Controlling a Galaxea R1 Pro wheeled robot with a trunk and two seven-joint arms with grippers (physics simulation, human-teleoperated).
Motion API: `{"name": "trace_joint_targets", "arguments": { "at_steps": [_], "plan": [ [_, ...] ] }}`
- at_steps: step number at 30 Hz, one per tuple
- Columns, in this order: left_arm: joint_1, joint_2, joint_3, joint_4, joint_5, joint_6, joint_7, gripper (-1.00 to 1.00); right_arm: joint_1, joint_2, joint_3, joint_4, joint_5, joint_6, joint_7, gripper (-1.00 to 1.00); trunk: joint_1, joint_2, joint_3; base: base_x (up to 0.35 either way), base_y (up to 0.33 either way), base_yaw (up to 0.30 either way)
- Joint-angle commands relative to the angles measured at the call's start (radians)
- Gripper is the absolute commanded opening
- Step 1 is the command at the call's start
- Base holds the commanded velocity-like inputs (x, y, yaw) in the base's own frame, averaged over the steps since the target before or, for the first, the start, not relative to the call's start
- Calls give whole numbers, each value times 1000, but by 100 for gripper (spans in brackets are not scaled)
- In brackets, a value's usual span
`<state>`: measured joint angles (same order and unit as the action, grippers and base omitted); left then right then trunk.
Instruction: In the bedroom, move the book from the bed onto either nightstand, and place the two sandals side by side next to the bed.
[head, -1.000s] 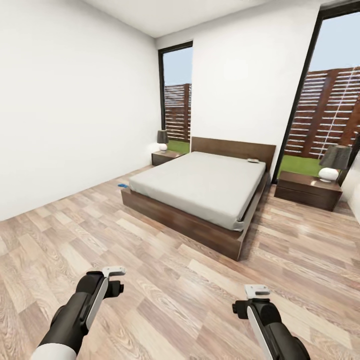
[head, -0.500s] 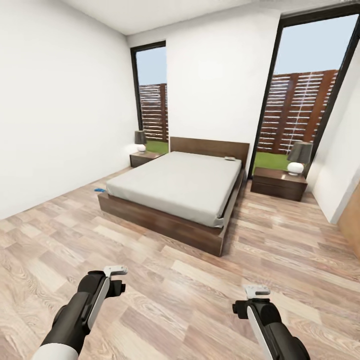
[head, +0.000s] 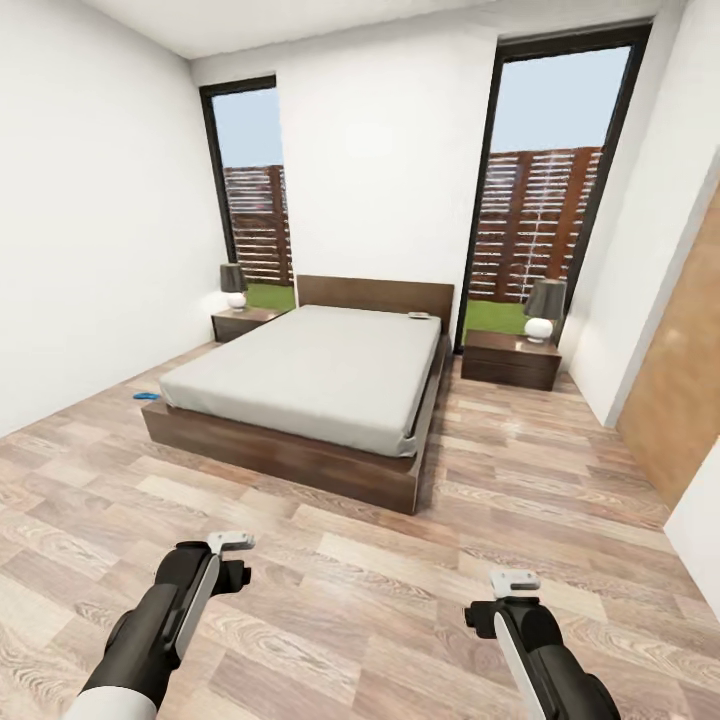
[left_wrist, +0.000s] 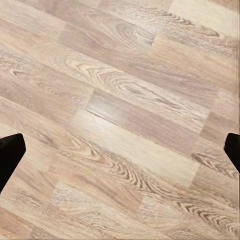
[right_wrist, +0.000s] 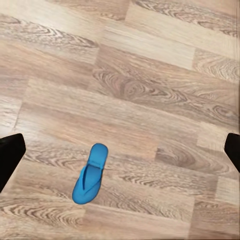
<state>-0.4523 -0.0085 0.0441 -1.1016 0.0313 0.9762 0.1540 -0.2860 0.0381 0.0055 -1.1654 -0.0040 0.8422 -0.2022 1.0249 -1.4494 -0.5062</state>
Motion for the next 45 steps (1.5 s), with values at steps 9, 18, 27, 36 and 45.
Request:
{"name": "trace_joint_targets", "arguments": {
  "at_steps": [9,18,27,36,45],
  "plan": [
    [0,-1,2,-1,4,4,4,100,-1,0,1,0,-1,5,-3,100,0,-1,-1,16,15,-286],
    [0,-1,2,-1,2,4,4,100,-1,0,2,0,-1,5,-3,100,0,-1,-1,1,1,-280],
    [18,0,-5,-41,13,-32,-4,100,-13,-14,-1,-26,-8,-2,22,100,0,-1,-1,0,0,-32],
    [17,-11,11,-72,33,-47,-4,100,-6,16,20,14,4,-5,-12,100,0,-1,-1,0,0,0],
    [17,-11,11,-73,35,-48,-4,100,-5,17,20,9,8,-4,-16,100,0,-1,-1,0,0,0]
  ]
}}
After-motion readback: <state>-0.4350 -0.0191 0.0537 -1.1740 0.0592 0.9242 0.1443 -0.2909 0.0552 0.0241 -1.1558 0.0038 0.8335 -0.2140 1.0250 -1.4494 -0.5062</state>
